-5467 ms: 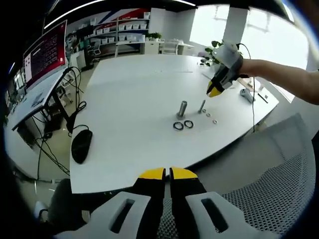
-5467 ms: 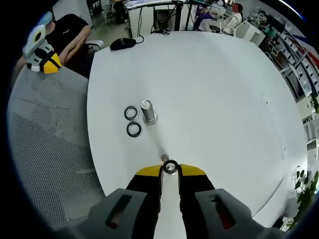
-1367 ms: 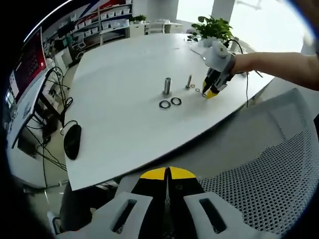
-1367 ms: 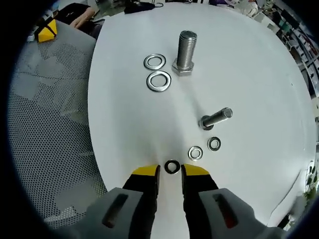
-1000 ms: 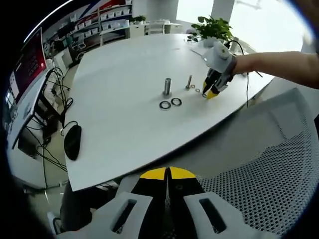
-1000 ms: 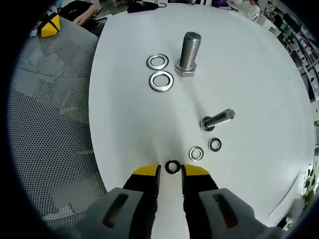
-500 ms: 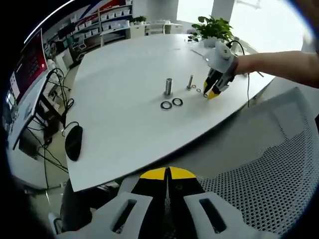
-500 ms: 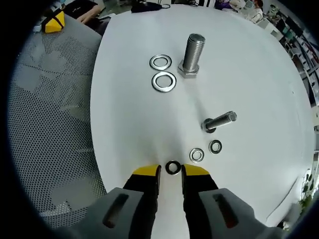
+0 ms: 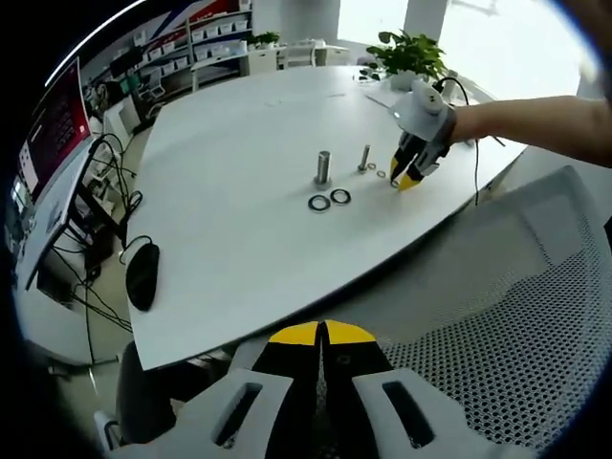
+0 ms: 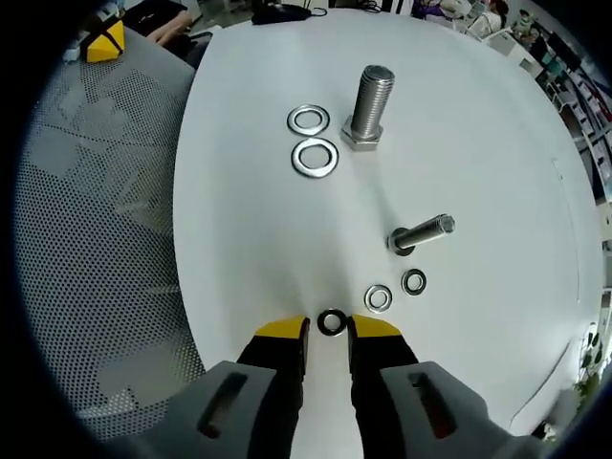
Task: Place the washer onto the threaded stud by aligning its center hole with the stud, sliding it down to the base, and recovering from edge contact or off-axis alignment until the washer reaches the visible bottom stop.
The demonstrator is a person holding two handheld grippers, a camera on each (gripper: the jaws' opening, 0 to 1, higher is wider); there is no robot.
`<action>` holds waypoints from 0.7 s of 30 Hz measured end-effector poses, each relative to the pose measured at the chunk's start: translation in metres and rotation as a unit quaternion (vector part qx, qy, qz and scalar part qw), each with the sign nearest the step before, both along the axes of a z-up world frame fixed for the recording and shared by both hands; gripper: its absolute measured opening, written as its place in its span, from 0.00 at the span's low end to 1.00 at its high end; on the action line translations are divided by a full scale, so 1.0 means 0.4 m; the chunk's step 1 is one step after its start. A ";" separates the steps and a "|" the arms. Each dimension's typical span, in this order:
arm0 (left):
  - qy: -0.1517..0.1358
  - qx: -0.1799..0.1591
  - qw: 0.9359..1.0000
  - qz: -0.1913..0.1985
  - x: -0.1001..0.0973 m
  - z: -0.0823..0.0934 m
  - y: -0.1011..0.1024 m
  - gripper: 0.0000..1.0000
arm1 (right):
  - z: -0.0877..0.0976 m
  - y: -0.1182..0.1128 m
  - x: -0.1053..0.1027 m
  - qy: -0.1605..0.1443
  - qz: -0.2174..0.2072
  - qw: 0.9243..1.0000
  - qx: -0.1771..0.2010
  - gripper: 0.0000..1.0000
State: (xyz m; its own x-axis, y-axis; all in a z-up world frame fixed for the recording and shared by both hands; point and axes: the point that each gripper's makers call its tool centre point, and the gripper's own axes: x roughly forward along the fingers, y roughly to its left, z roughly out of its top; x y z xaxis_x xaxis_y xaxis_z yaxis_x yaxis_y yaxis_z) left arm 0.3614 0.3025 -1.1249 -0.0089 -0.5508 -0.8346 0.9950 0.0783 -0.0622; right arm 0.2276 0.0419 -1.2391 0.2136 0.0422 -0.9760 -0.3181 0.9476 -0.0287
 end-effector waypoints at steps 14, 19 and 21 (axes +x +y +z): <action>-0.002 -0.001 1.000 -0.004 -0.003 0.003 -0.002 0.00 | -0.006 0.000 0.010 -0.029 -0.008 0.999 0.012 0.19; -0.002 -0.001 1.000 -0.005 -0.005 0.003 -0.003 0.00 | -0.015 -0.002 0.017 -0.036 -0.004 0.999 0.014 0.17; -0.002 -0.001 1.000 -0.005 -0.005 0.004 -0.003 0.00 | -0.016 -0.003 0.015 -0.036 0.003 0.999 0.011 0.17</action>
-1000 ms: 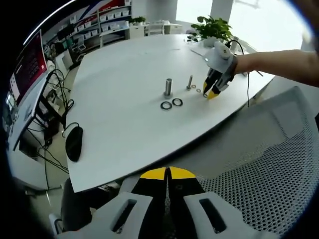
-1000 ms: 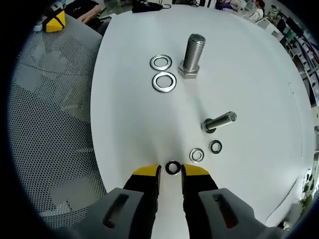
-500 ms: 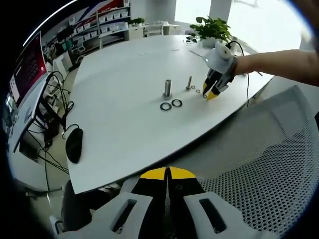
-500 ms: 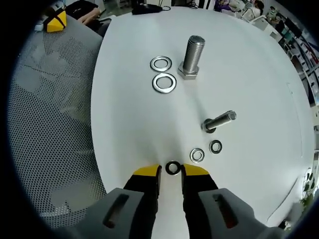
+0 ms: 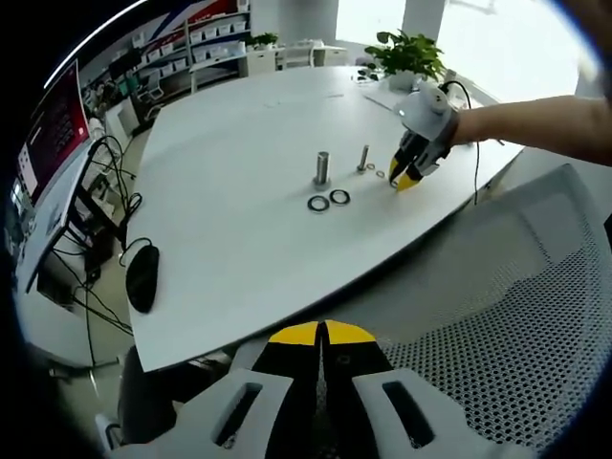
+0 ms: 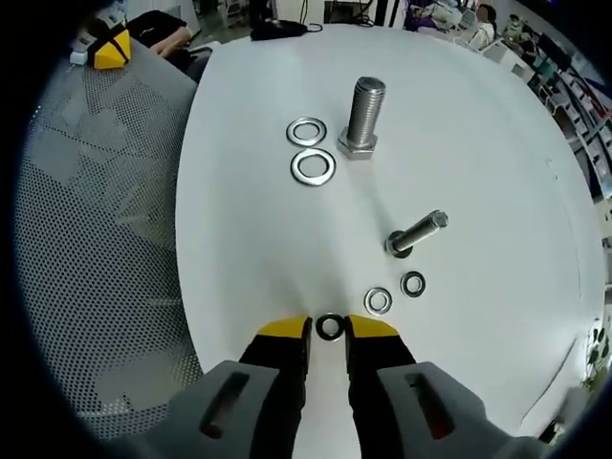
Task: Place the washer onto the threaded stud by aligning its center hole with the stud, sliding it down to the base, and recovering from edge contact or off-axis alignment until the washer reaches the visible bottom stop.
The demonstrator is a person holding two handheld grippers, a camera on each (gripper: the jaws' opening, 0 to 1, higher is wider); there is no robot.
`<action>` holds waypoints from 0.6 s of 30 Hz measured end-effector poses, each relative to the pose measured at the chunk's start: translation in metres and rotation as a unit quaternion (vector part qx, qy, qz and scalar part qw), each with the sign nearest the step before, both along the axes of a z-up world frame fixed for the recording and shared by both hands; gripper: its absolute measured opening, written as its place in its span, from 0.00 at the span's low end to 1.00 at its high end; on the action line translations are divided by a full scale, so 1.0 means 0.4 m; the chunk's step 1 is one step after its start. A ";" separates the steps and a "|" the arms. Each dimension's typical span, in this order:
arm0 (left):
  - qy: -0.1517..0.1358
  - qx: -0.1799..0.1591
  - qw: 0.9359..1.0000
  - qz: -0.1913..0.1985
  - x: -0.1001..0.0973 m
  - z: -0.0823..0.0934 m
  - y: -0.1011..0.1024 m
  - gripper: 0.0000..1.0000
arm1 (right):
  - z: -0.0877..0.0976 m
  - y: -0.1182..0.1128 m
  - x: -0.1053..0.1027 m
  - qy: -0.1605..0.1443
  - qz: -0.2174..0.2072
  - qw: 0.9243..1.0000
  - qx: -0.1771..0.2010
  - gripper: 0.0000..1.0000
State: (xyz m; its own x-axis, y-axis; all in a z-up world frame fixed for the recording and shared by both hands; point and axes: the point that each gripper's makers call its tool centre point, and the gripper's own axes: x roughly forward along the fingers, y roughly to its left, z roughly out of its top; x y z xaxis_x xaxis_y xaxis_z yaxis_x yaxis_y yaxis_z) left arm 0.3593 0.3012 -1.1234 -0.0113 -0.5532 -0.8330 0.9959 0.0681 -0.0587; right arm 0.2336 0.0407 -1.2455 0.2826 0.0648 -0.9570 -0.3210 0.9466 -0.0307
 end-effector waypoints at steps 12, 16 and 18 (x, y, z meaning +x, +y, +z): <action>0.000 0.000 1.000 -0.001 0.001 -0.001 0.001 0.00 | 0.014 0.003 -0.005 0.000 0.011 1.000 0.003 0.17; -0.001 0.000 1.000 -0.002 0.002 -0.001 0.001 0.00 | 0.012 0.005 -0.006 -0.002 0.034 0.999 -0.010 0.11; -0.001 0.000 1.000 -0.002 0.003 -0.002 0.001 0.00 | 0.011 -0.016 -0.002 -0.009 0.055 0.998 -0.043 0.04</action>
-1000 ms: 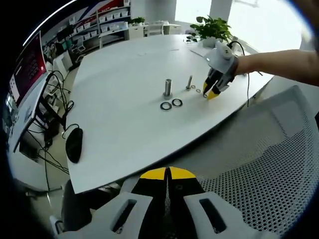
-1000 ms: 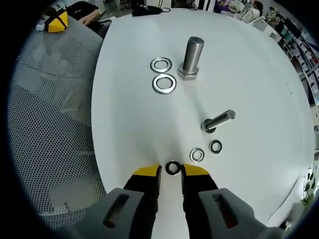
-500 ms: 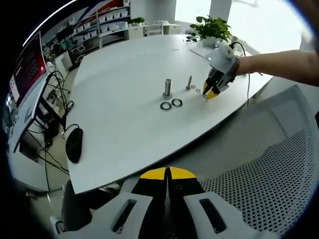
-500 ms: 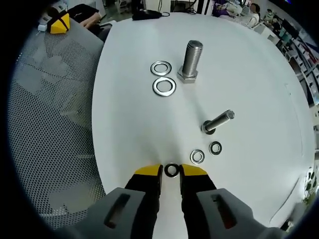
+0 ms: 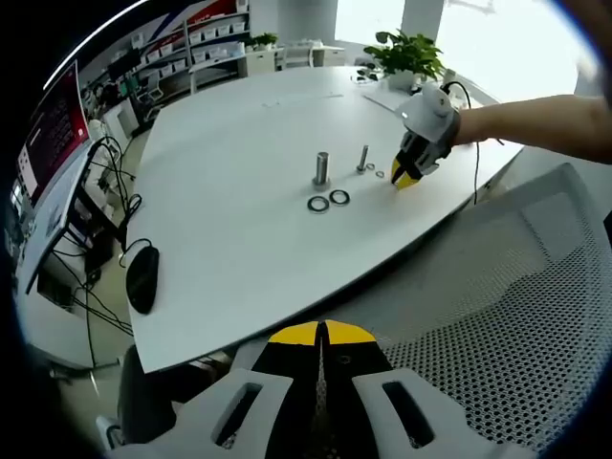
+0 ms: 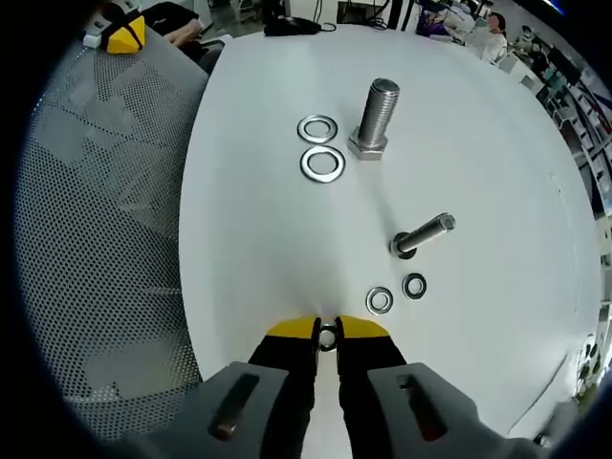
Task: Place the washer onto the threaded stud by aligning its center hole with the stud, sliding it down to the base, and recovering from edge contact or off-axis alignment until the washer reaches the visible bottom stop.
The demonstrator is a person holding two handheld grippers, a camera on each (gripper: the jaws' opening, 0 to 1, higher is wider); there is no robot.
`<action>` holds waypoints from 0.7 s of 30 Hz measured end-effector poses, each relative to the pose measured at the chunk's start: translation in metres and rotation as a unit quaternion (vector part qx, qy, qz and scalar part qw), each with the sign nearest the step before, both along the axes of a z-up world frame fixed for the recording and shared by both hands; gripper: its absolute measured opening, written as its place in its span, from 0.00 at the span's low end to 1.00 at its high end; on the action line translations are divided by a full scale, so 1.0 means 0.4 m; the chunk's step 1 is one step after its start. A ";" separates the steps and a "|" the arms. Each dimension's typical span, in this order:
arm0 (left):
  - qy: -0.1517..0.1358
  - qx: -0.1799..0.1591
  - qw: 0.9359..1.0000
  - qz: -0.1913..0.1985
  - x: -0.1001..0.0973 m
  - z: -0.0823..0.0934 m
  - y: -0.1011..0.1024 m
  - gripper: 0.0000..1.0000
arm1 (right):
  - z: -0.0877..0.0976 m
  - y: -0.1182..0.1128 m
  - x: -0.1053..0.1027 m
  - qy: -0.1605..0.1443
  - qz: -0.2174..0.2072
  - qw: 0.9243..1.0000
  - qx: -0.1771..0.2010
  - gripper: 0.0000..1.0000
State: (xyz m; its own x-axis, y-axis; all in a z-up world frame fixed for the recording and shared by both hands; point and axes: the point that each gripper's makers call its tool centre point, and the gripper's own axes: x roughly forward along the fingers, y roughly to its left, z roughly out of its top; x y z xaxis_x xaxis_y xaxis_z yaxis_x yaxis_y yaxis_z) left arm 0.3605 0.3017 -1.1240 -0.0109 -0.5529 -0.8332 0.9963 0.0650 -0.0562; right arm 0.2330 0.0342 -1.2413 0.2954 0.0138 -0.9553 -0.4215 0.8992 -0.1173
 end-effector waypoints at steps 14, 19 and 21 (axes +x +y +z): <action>-0.001 0.000 1.000 0.000 0.001 -0.002 0.000 0.00 | 0.018 0.020 -0.014 -0.003 -0.074 0.995 0.065 0.17; -0.001 -0.001 1.000 0.000 0.001 0.000 -0.001 0.00 | 0.037 0.014 -0.023 -0.018 -0.089 0.993 0.075 0.20; -0.002 -0.001 1.000 0.000 0.001 0.000 -0.001 0.00 | 0.043 0.015 -0.030 -0.019 -0.095 0.992 0.079 0.21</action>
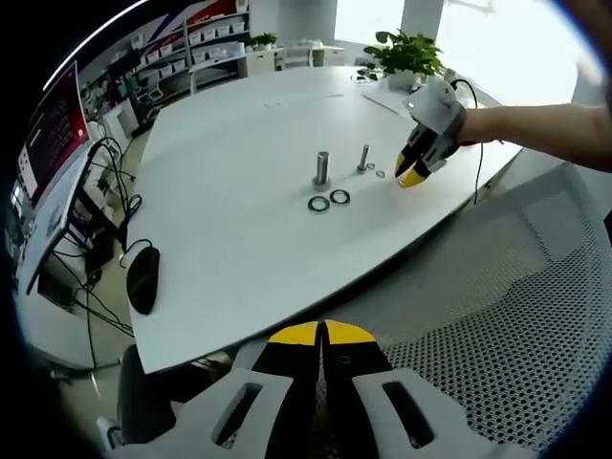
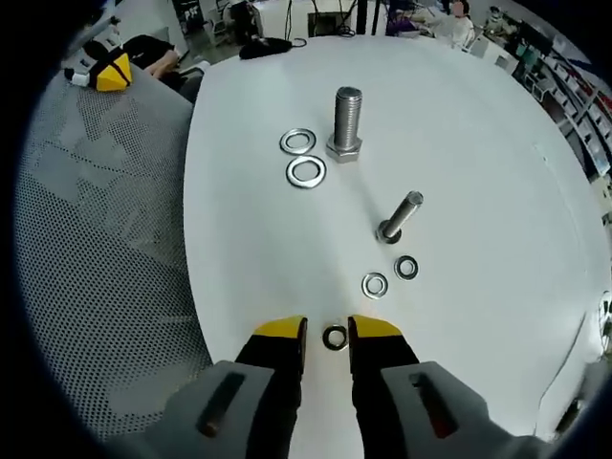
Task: Place the washer onto the threaded stud by aligning its center hole with the stud, sliding it down to the base, and recovering from edge contact or off-axis alignment until the washer reaches the visible bottom stop.
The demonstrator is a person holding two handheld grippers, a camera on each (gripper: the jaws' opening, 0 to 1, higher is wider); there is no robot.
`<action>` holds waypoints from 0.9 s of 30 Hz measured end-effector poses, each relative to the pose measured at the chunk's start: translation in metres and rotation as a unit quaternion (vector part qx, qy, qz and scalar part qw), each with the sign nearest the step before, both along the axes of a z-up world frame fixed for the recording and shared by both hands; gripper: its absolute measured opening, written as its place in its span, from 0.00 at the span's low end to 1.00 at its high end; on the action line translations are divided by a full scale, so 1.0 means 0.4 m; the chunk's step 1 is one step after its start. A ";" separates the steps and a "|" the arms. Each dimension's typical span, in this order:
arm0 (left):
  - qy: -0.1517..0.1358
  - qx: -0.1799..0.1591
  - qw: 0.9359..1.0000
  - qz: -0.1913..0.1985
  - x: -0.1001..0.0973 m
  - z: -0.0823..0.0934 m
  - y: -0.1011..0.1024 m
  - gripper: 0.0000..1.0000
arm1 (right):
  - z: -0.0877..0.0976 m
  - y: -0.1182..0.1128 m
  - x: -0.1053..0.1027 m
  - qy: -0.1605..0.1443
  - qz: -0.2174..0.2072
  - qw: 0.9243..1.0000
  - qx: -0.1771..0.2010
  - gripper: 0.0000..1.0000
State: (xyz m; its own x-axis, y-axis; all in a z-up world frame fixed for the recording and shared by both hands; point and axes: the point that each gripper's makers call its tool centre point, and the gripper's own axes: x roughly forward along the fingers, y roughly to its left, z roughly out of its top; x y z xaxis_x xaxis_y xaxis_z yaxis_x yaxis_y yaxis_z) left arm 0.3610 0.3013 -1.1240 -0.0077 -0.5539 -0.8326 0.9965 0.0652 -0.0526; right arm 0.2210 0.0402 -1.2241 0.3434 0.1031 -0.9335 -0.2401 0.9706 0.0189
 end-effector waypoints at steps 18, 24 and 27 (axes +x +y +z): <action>-0.004 -0.002 1.000 0.000 0.003 0.001 -0.001 0.00 | -0.023 -0.013 -0.041 0.003 -0.022 1.000 -0.001 0.23; -0.004 -0.002 1.000 0.001 0.003 0.001 -0.001 0.00 | -0.040 -0.025 -0.037 0.011 -0.028 1.000 -0.008 0.21; -0.005 -0.002 1.000 0.001 0.004 0.001 -0.001 0.00 | -0.040 -0.030 -0.031 0.009 -0.028 1.000 -0.009 0.20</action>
State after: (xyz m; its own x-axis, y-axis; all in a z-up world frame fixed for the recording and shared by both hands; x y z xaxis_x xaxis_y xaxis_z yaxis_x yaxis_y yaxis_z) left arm 0.3625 0.3011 -1.1236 0.0018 -0.5579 -0.8299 0.9968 0.0678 -0.0434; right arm 0.2088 0.0284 -1.2400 0.3309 0.0669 -0.9413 -0.1844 0.9828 0.0051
